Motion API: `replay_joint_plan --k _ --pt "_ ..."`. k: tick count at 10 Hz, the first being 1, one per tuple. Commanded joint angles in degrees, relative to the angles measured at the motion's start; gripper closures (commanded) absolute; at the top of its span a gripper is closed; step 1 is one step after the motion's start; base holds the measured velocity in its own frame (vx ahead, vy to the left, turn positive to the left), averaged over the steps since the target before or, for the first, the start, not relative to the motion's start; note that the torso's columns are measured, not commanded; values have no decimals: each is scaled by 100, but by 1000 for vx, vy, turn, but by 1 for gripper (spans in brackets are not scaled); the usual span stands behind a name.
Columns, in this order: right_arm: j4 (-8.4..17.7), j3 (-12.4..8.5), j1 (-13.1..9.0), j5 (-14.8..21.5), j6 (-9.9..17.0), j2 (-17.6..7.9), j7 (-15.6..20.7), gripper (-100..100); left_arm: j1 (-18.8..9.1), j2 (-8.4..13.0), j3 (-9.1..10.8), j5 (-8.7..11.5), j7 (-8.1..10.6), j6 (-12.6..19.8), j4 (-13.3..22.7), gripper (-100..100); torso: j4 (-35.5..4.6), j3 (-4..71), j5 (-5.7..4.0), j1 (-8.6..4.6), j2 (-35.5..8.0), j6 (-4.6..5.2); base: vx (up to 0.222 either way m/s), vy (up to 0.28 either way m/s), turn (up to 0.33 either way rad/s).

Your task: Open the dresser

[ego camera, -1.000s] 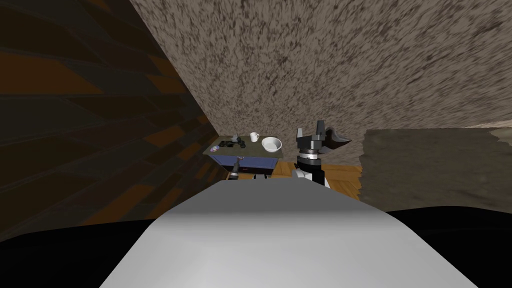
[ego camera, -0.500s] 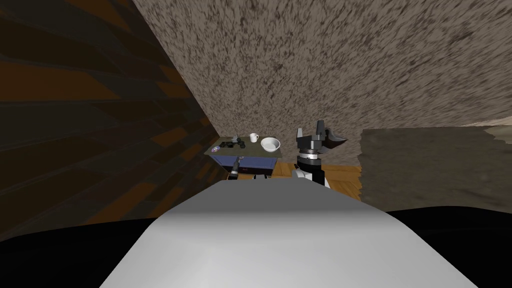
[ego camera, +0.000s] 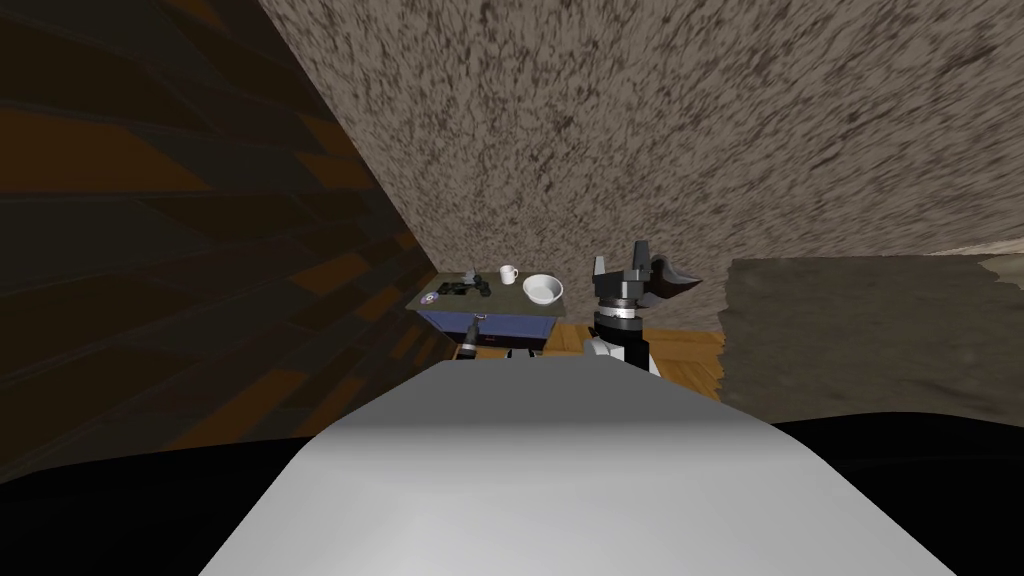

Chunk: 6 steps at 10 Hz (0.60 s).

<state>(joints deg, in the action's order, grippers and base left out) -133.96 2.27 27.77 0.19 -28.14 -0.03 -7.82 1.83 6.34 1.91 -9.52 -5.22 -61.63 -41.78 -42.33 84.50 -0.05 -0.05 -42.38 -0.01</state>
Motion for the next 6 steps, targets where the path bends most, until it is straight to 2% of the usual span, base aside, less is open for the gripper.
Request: replay_joint_plan --k 1,4,5,6 --pt "0 0 -1 0 0 0 0 0 -67 61 -12 -2 75 121 -80 100 -3 -9 -2 1 -21 -5 -186 5 22" --pt "1 0 -2 0 1 0 0 0 -168 153 -29 -5 187 303 -201 100 -19 -11 -9 -9 -25 -5 -205 -11 29" --pt "0 0 -2 0 0 0 0 0 -128 130 -31 -8 159 288 -131 100 -27 -6 -18 -18 -21 -2 -97 -6 14" --pt "0 0 -1 0 0 0 0 0 12 161 -30 -13 209 323 -284 100 -21 11 -15 -18 13 6 -106 4 -24"
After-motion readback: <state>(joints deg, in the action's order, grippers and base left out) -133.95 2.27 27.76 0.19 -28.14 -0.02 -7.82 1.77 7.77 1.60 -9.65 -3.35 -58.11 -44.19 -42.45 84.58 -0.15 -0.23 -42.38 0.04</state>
